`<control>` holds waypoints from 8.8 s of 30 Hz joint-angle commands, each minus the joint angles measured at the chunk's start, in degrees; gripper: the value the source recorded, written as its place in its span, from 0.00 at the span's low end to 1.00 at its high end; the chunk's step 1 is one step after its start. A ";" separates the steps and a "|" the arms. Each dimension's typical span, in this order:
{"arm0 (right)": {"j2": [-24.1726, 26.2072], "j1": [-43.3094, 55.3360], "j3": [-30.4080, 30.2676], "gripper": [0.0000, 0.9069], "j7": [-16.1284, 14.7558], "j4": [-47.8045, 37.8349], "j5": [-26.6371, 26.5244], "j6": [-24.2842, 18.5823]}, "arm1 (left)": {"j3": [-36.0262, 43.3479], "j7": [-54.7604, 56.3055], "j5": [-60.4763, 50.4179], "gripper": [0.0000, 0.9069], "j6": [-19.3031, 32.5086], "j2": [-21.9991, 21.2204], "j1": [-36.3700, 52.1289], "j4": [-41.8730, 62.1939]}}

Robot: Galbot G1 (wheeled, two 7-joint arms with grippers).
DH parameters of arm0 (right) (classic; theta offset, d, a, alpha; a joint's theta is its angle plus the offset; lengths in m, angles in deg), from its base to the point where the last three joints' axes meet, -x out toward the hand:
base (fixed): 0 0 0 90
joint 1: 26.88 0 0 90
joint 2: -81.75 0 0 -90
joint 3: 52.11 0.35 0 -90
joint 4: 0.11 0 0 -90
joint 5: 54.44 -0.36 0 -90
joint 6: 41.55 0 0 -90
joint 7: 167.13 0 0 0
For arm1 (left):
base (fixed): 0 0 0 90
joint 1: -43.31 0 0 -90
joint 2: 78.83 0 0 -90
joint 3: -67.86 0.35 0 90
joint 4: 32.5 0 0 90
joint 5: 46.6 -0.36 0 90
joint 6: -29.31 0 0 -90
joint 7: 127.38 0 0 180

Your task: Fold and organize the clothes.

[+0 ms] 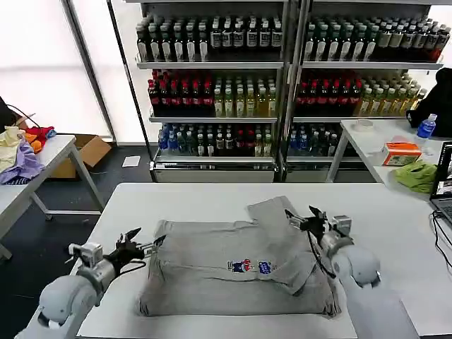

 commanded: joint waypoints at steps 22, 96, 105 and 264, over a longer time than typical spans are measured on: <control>-4.31 9.69 -6.61 0.00 -0.83 -18.01 1.60 -0.34 | 13.33 -2.15 -3.00 0.02 1.13 -2.83 13.89 19.19; -3.30 -52.55 16.75 1.00 6.26 44.41 -5.82 1.31 | -7.01 5.67 -17.38 1.00 8.45 -2.77 -36.30 -22.81; -2.36 -52.58 19.84 1.00 2.68 47.06 -3.57 -1.80 | -13.23 5.41 -16.71 1.00 6.81 -4.22 -38.15 -27.67; -6.60 -50.19 18.25 1.00 0.46 38.12 -2.57 -18.63 | -0.41 25.14 -2.93 0.16 -1.90 -14.10 -19.50 -11.21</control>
